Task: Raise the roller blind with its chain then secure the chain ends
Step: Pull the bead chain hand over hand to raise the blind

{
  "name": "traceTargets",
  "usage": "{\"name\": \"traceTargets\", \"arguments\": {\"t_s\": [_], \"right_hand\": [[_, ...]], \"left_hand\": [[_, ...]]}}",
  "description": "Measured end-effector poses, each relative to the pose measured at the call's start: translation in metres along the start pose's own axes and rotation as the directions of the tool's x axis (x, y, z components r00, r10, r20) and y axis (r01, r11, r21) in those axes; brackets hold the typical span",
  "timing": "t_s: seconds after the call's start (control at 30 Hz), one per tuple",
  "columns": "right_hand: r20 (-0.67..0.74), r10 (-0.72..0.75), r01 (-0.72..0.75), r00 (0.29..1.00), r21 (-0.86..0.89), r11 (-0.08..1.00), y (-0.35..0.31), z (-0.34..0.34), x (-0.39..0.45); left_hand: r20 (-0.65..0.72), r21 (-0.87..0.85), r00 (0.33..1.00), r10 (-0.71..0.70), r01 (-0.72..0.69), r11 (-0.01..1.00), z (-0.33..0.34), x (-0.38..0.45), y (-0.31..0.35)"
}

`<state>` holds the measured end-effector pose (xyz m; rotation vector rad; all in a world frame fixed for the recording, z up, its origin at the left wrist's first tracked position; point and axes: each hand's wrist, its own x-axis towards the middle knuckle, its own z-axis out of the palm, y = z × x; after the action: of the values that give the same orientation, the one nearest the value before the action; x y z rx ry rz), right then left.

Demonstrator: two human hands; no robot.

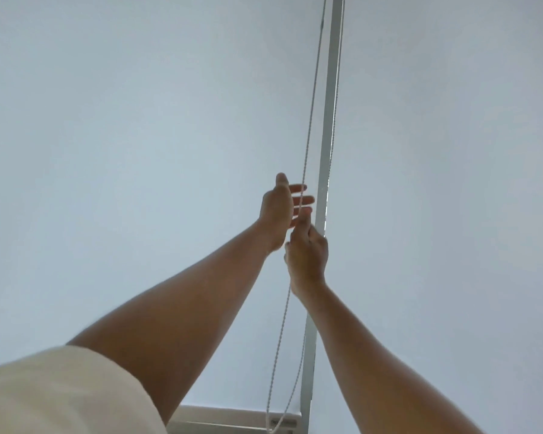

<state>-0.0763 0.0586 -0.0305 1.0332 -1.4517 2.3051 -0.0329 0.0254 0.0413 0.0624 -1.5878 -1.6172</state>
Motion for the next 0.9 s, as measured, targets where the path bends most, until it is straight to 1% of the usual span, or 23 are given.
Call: {"name": "traceTargets", "arguments": {"t_s": [0.13,0.17,0.23,0.3,0.37,0.47,0.57,0.7,0.77,0.8,0.9], "right_hand": [[0.026,0.057,-0.057,0.998,0.003,0.998,0.017,-0.008,-0.016],[0.046,0.063,-0.063,0.997,0.001,0.998,0.016,-0.009,-0.017],[0.103,0.082,-0.084,0.991,0.015,0.996,0.011,-0.010,-0.017],[0.160,0.102,-0.112,0.982,0.057,0.992,0.007,-0.011,-0.016],[0.205,0.114,-0.131,0.972,0.072,0.989,0.004,-0.014,-0.013],[0.248,0.169,-0.191,0.954,0.069,0.979,-0.001,-0.019,-0.003],[0.247,0.245,-0.285,0.938,0.144,0.948,-0.017,-0.020,0.012],[0.238,0.213,-0.267,0.948,0.219,0.939,-0.052,-0.017,0.034],[0.273,0.178,-0.258,0.945,0.289,0.922,-0.073,-0.014,0.043],[0.286,0.164,-0.255,0.944,0.317,0.914,-0.084,-0.013,0.047],[0.226,0.198,-0.261,0.954,0.295,0.919,-0.117,-0.005,0.058]], "left_hand": [[0.005,0.026,0.999,0.034,-0.035,0.999,0.020,0.004,0.033],[-0.025,0.029,0.999,0.027,-0.026,0.999,0.026,0.003,0.039],[-0.146,0.061,0.989,0.019,-0.010,0.998,0.035,0.002,0.045],[-0.250,0.105,0.963,0.101,-0.077,0.991,0.040,0.002,0.045],[-0.295,0.155,0.927,0.233,-0.194,0.969,0.042,0.000,0.042],[-0.258,0.251,0.891,0.374,-0.312,0.916,0.038,-0.001,0.037],[-0.236,0.277,0.868,0.437,-0.371,0.886,0.034,-0.003,0.036],[-0.216,0.295,0.847,0.485,-0.417,0.860,0.032,-0.009,0.039],[-0.178,0.306,0.848,0.498,-0.434,0.848,0.032,-0.015,0.034],[-0.155,0.314,0.856,0.494,-0.431,0.846,0.032,-0.020,0.027],[-0.134,0.329,0.878,0.459,-0.398,0.856,0.026,-0.038,-0.010]]}}
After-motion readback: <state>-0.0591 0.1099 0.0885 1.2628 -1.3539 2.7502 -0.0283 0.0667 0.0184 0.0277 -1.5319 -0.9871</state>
